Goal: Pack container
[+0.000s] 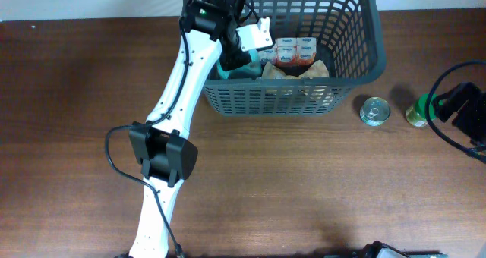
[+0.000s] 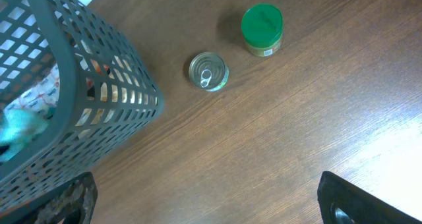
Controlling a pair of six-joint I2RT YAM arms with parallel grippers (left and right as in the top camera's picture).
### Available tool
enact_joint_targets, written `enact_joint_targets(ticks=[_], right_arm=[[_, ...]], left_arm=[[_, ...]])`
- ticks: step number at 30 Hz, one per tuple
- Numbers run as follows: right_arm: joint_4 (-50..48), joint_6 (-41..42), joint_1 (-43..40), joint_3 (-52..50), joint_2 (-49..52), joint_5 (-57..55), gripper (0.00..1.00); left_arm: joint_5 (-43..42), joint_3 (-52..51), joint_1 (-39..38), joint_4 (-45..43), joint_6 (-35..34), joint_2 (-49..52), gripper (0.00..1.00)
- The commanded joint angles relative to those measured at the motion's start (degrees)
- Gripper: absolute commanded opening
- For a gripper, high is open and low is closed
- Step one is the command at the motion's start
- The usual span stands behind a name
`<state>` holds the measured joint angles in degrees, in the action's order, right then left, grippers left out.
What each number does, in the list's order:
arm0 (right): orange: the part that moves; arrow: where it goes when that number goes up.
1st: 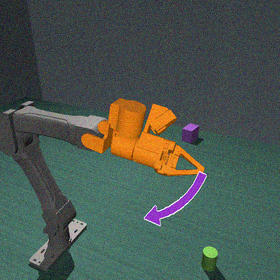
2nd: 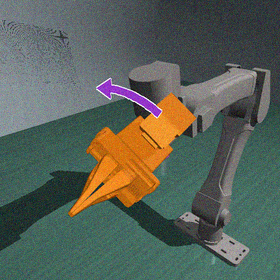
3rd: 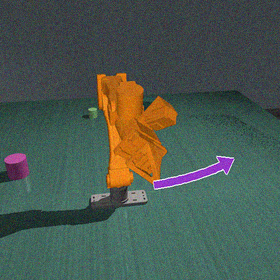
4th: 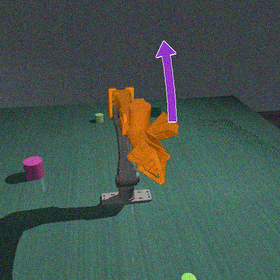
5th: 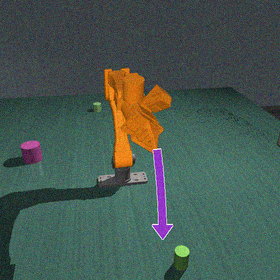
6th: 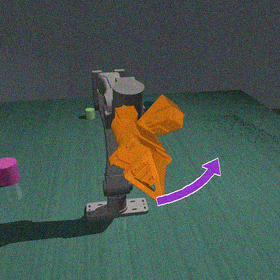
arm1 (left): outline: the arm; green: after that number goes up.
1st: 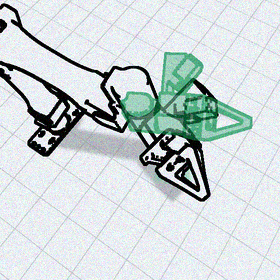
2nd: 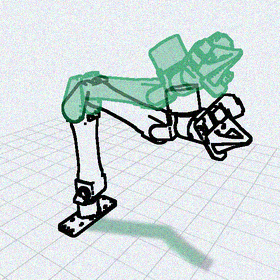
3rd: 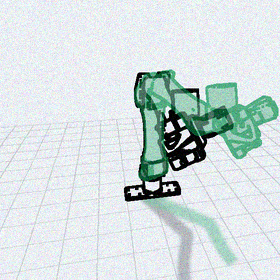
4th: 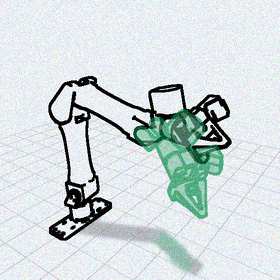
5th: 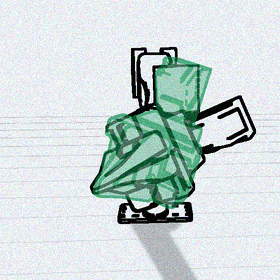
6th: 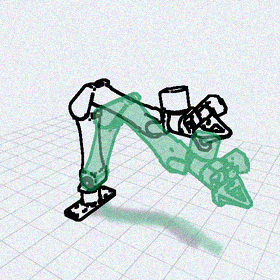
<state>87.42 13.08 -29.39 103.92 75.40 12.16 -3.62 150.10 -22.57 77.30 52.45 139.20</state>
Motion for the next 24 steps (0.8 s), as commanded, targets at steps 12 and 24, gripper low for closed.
enact_joint_targets(ticks=[12,24], right_arm=[[0.0,-0.6,-0.3,0.3,-0.1,0.7,0.99],[-4.0,-0.8,-0.3,0.3,0.0,-12.3,0.99]], left_arm=[[-0.8,18.0,0.3,5.7,-21.3,-10.0,0.99],[7.7,21.4,21.9,16.8,-39.3,-23.6,0.99]])
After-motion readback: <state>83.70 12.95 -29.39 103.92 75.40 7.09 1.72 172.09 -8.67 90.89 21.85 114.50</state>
